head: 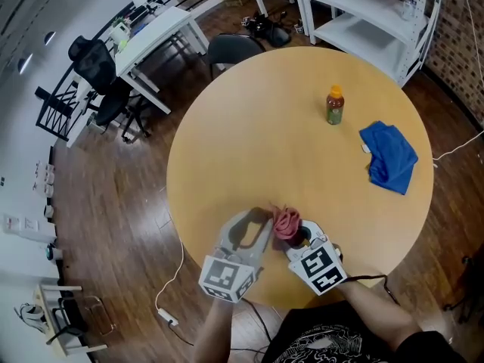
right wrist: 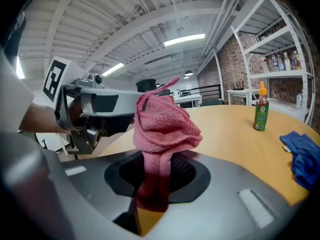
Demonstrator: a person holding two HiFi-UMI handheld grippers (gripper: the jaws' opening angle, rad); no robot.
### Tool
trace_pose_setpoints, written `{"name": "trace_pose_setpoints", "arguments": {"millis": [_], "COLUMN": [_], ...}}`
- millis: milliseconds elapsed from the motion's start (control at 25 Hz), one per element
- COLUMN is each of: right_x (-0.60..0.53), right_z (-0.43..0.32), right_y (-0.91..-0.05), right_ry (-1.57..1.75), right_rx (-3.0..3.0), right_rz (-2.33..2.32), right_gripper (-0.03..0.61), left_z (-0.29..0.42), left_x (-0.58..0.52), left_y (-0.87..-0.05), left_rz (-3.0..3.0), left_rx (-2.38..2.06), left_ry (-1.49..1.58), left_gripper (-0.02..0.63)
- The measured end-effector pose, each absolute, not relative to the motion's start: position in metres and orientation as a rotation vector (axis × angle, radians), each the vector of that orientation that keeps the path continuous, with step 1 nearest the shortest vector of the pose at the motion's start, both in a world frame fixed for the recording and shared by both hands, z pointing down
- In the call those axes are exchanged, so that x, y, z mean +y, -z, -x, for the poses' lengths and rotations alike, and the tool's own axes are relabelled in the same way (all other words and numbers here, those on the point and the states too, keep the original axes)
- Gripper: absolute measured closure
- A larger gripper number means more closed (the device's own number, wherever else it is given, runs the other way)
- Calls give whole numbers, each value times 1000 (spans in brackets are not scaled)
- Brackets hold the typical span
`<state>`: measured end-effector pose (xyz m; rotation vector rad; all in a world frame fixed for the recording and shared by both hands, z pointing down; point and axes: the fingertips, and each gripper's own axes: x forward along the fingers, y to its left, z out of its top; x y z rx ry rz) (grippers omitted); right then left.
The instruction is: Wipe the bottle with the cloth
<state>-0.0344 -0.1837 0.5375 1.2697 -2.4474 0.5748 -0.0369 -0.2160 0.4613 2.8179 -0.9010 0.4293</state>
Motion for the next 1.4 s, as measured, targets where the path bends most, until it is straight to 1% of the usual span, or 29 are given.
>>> {"name": "trace_pose_setpoints", "arguments": {"millis": [160, 400, 880, 1000, 1280, 1400], "right_x": [-181, -160, -153, -157, -228, -257], "right_z": [32, 30, 24, 8, -15, -11], "right_y": [-569, -608, -625, -603, -456, -428], "right_ry": [-615, -768, -866, -786, -636, -612], "right_rx": [-2328, -2208, -2074, -2111, -2479, -2572], "right_rz": [-1179, -1040, -940, -996, -1162, -1122], "right_gripper": [477, 477, 479, 479, 479, 479], "left_z": [39, 37, 35, 36, 36, 34], "left_x": [-216, -217, -216, -214, -212, -211], "left_y": [-462, -464, -465, -467, -466, -466], "left_rz": [-2812, -2812, -2804, -2804, -2808, -2804], "left_rx": [-895, -889, -899, -896, -872, -873], "left_ry": [-423, -412, -400, -404, -406, -401], "left_gripper": [460, 460, 460, 460, 460, 460]}}
